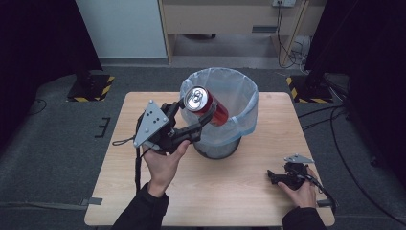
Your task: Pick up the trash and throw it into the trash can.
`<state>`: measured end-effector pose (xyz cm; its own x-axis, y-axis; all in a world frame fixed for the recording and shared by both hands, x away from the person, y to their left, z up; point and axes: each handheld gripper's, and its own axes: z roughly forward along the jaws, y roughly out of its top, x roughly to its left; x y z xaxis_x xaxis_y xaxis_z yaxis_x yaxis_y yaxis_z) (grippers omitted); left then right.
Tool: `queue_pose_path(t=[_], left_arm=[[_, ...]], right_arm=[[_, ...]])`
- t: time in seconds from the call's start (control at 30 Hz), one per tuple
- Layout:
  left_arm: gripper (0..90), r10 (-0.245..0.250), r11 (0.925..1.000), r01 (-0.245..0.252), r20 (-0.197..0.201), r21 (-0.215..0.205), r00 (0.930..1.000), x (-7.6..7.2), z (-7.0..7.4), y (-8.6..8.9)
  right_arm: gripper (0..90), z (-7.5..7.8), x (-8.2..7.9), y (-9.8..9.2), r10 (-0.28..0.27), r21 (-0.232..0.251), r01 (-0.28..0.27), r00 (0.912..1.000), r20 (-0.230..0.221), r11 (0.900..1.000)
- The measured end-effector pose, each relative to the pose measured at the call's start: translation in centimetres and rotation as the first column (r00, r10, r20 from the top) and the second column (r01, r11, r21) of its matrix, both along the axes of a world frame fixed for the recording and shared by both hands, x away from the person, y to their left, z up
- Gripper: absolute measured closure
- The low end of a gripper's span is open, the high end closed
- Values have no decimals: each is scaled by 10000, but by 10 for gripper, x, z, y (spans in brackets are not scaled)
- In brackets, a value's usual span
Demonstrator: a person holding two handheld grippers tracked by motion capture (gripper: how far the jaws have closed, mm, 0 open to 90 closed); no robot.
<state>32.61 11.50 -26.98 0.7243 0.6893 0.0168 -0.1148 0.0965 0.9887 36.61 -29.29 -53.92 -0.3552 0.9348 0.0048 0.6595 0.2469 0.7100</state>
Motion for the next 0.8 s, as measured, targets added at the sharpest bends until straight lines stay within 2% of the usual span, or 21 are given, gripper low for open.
queue_pose_path(t=[0.23,0.27,0.4,0.53,0.57,0.8], left_arm=[[335,452,9990,-453,207,51,9988,16,6,-4],[335,436,9990,-436,98,15,9990,18,6,-5],[335,568,9984,-568,126,0,9983,27,5,-7],[335,702,9975,-702,-57,62,9975,37,-1,-9],[335,713,9974,-711,-268,67,9971,41,-4,-9],[335,936,9952,-912,-772,341,9926,55,-25,-9]], right_arm=[[4,0,0,0,11,-6,-11,10000,-34,10000],[4,0,0,0,14,-7,-14,10000,-36,10000],[4,0,0,0,10,-6,-10,10000,-39,10000],[4,0,0,0,10,-5,-10,10000,-40,10000],[4,0,0,0,10,-5,-10,10000,-40,10000],[4,0,0,0,38,-30,-38,10000,-43,10000]])
